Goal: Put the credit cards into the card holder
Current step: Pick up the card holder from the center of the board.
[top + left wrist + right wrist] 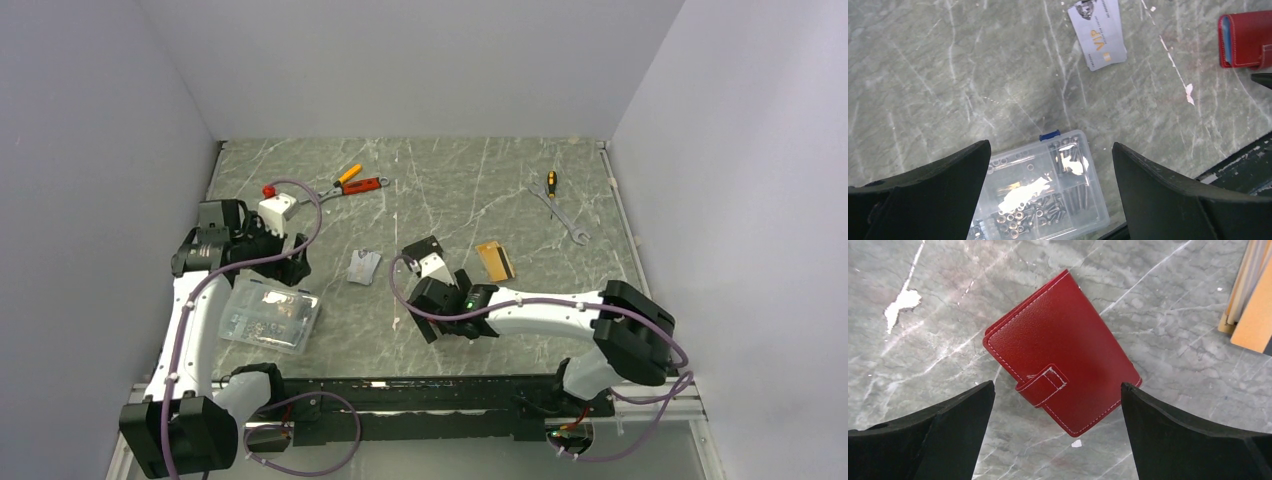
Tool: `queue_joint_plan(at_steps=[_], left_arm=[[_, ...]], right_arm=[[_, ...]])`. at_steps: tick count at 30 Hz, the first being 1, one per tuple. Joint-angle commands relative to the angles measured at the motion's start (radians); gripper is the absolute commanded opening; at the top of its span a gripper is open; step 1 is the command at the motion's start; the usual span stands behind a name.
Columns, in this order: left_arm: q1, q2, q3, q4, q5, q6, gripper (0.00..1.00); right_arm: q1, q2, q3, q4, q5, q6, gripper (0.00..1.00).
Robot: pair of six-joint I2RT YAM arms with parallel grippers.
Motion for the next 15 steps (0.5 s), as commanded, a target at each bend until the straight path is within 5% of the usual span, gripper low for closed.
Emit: queue_joint_plan(at_steps=[1, 11, 15], left_arm=[[0.000, -0.006, -0.002, 0.007, 0.090, 0.044, 0.99], [0.000, -0.042, -0.028, 0.030, 0.157, 0.058, 0.99], [-0.003, -0.052, -0.023, 0.031, 0.187, 0.068, 0.99]], right_arm=[[0.018, 0.051, -0.010, 0.051, -0.013, -0.005, 1.00], [0.021, 0.138, 0.017, 0.097, -0.013, -0.046, 0.99], [0.017, 0.144, 0.007, 0.110, -0.019, -0.036, 0.85]])
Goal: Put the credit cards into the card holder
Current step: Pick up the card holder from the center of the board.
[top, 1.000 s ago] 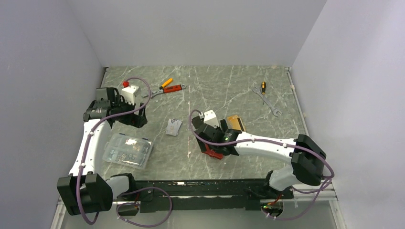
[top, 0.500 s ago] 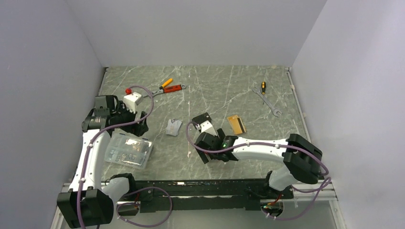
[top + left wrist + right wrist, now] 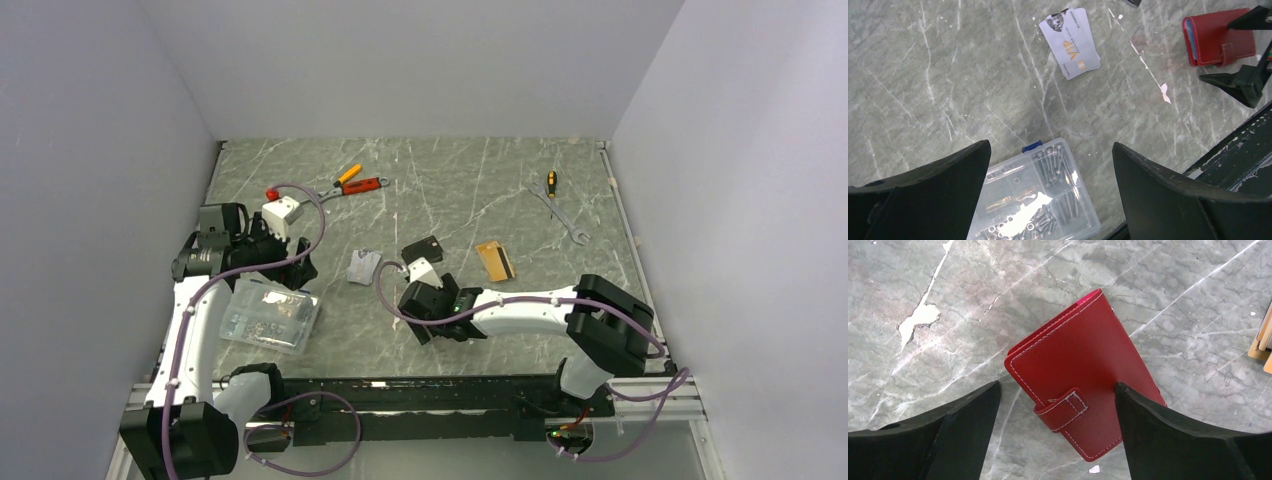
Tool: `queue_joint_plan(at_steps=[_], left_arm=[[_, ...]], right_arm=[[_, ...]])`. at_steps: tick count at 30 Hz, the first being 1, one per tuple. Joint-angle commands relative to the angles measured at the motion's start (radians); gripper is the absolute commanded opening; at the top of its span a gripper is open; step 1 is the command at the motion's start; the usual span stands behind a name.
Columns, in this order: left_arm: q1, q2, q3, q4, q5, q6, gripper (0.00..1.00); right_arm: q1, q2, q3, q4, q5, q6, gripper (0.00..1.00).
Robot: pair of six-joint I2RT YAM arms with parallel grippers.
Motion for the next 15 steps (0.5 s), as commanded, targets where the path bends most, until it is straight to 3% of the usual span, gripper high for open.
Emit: queue_joint_plan(at_steps=[1, 9, 15], left_arm=[[-0.004, -0.033, 0.009, 0.026, 0.077, 0.028, 0.99], [-0.044, -0.052, -0.016, 0.045, 0.121, 0.032, 0.99], [-0.094, -0.062, -0.029, 0.056, 0.112, 0.038, 0.97]], right_arm=[[-0.007, 0.023, -0.006, 0.012, -0.011, -0.001, 0.80], [-0.035, -0.056, -0.031, 0.001, 0.064, 0.026, 0.42], [-0.035, -0.139, -0.039, 0.046, 0.031, 0.020, 0.17]])
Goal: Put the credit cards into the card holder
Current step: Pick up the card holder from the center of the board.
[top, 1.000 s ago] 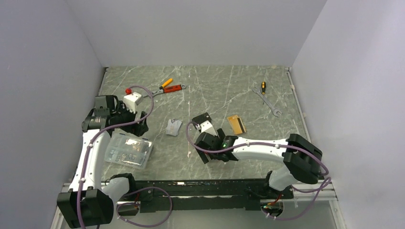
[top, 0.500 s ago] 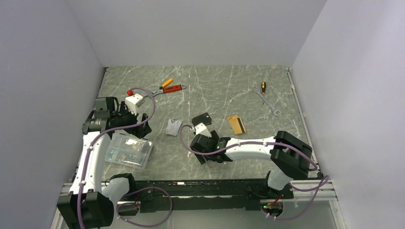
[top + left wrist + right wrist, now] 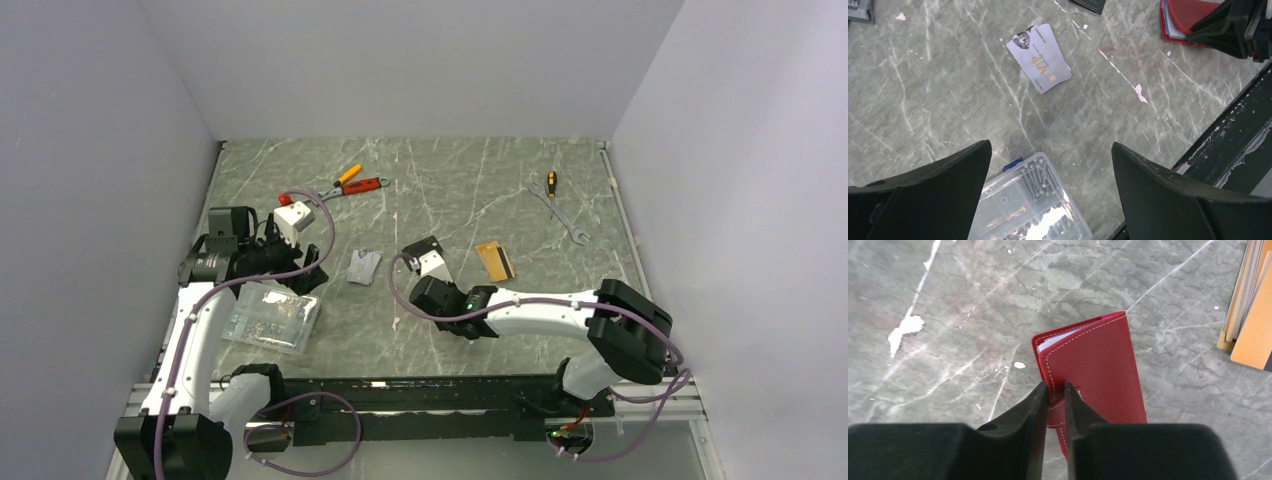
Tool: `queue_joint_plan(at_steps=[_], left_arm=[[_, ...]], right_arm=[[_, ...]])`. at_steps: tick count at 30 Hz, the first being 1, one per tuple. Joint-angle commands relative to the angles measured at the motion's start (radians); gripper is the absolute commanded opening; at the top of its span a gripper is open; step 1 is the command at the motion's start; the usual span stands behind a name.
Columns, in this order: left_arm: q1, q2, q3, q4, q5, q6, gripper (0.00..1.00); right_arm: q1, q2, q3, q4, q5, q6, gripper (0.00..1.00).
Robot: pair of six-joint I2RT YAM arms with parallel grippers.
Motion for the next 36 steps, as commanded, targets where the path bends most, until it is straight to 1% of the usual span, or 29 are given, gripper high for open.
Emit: queue_joint_plan(at_steps=[1, 2, 3, 7, 10, 12, 16, 19, 21, 23, 26, 30, 36], left_arm=[[-0.039, -0.032, -0.007, 0.037, 0.026, 0.015, 0.96], [-0.042, -0.041, -0.009, 0.047, 0.020, 0.010, 0.96], [-0.074, -0.052, -0.008, 0.049, 0.020, 0.009, 0.96], [-0.177, -0.092, 0.010, 0.035, -0.004, 0.018, 0.97], [-0.224, -0.075, 0.023, 0.032, -0.005, 0.009, 0.98], [-0.251, -0.063, 0.020, 0.041, 0.020, 0.007, 0.99], [-0.298, -0.039, 0.026, 0.023, 0.104, 0.080, 0.99], [-0.311, -0.005, 0.063, 0.001, 0.156, 0.144, 0.99], [-0.325, 0.021, 0.106, -0.018, 0.194, 0.165, 0.99], [-0.335, 0.042, 0.135, -0.026, 0.220, 0.177, 0.99], [-0.344, 0.066, 0.169, -0.023, 0.238, 0.185, 0.99], [-0.369, 0.080, 0.182, -0.084, 0.275, 0.250, 0.99], [-0.411, 0.098, 0.202, -0.212, 0.306, 0.389, 0.99]], right_arm=[[-0.003, -0.079, 0.003, 0.035, -0.007, 0.008, 0.11], [-0.005, -0.092, 0.008, 0.040, -0.015, 0.005, 0.06], [-0.007, -0.104, 0.014, 0.042, -0.020, 0.003, 0.00], [-0.028, -0.140, 0.040, 0.035, -0.051, -0.003, 0.00], [-0.053, -0.191, 0.056, 0.049, -0.125, -0.008, 0.00], [-0.104, -0.246, 0.057, 0.080, -0.268, -0.007, 0.00], [-0.279, -0.321, 0.038, 0.168, -0.636, 0.026, 0.00], [-0.345, -0.323, 0.064, 0.190, -0.838, 0.022, 0.00], [-0.359, -0.304, 0.092, 0.191, -0.950, 0.011, 0.00], [-0.365, -0.286, 0.123, 0.183, -1.028, 0.005, 0.00], [-0.367, -0.266, 0.139, 0.223, -1.149, 0.023, 0.00], [-0.365, -0.255, 0.149, 0.295, -1.271, 0.067, 0.00], [-0.362, -0.231, 0.196, 0.284, -1.380, 0.052, 0.00]])
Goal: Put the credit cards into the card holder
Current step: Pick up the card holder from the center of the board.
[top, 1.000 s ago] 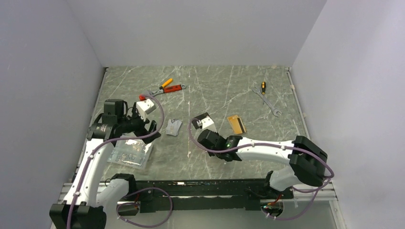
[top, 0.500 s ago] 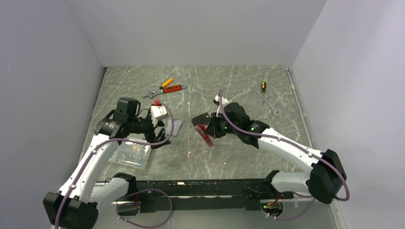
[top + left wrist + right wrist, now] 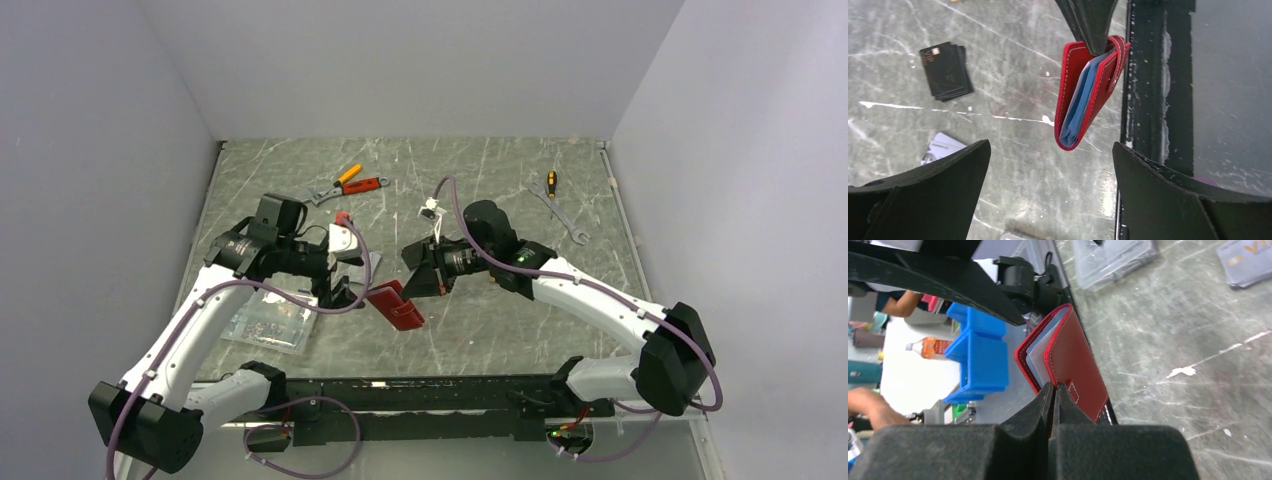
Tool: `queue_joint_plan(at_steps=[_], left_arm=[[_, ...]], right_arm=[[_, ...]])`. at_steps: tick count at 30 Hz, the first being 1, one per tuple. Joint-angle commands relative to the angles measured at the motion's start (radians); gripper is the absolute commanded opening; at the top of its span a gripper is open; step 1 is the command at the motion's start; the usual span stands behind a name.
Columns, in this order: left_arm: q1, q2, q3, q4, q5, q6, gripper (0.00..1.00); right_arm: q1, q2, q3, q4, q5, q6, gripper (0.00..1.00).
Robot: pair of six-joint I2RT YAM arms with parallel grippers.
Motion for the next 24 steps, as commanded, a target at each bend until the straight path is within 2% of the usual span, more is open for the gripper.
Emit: queue_joint_plan(at_steps=[1, 4, 8, 11, 16, 19, 21, 22, 24], left_arm=[[-0.031, 0.011, 0.051, -0.122, 0.091, 0.139, 0.99], [-0.054, 0.024, 0.071, -0.169, 0.121, 0.186, 0.99], [-0.059, 0.041, 0.110, -0.181, 0.175, 0.168, 0.99], [-0.074, 0.053, 0.133, -0.197, 0.196, 0.164, 0.91], [-0.092, 0.054, 0.140, -0.217, 0.202, 0.179, 0.62], [-0.104, 0.048, 0.126, -0.196, 0.207, 0.142, 0.28], [-0.109, 0.042, 0.114, -0.169, 0.218, 0.096, 0.10], [-0.112, 0.033, 0.105, -0.146, 0.222, 0.048, 0.02], [-0.113, 0.020, 0.085, -0.086, 0.216, -0.048, 0.00]], right_arm=[[0.005, 0.012, 0.084, 0.069, -0.160, 0.005, 0.00], [0.016, 0.039, 0.133, 0.022, -0.181, -0.033, 0.00], [0.025, 0.066, 0.179, -0.015, -0.207, -0.074, 0.00], [0.032, 0.083, 0.210, -0.036, -0.226, -0.098, 0.00], [0.035, 0.106, 0.261, -0.091, -0.245, -0.145, 0.00], [0.035, 0.114, 0.294, -0.115, -0.237, -0.163, 0.00], [0.034, 0.119, 0.317, -0.131, -0.212, -0.173, 0.00], [0.035, 0.121, 0.331, -0.150, -0.190, -0.182, 0.11], [0.026, 0.116, 0.355, -0.192, -0.099, -0.202, 0.36]])
